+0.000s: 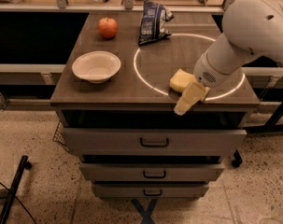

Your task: Move sponge near paper bowl

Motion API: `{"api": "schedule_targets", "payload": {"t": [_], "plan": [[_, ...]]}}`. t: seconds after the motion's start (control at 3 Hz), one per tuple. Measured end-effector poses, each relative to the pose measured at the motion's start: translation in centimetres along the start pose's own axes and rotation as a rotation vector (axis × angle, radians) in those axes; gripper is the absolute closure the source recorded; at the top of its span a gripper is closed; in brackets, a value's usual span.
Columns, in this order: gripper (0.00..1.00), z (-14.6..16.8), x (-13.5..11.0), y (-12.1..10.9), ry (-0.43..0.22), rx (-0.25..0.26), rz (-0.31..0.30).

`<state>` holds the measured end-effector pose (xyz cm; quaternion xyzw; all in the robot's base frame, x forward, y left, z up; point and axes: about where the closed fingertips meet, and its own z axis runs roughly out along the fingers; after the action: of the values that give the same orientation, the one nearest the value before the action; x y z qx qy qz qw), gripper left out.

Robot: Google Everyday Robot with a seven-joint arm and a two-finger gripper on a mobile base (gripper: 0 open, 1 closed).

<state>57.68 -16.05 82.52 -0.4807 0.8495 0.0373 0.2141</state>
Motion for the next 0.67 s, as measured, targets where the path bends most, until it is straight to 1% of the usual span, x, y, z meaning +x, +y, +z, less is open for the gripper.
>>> {"api": "schedule_targets", "payload": {"t": [0.33,0.67], "plan": [[0.16,-0.02,-0.08,0.06,-0.001,0.0,0.005],[0.41,-0.05,-0.14,0.15,-0.001,0.0,0.002]]}}
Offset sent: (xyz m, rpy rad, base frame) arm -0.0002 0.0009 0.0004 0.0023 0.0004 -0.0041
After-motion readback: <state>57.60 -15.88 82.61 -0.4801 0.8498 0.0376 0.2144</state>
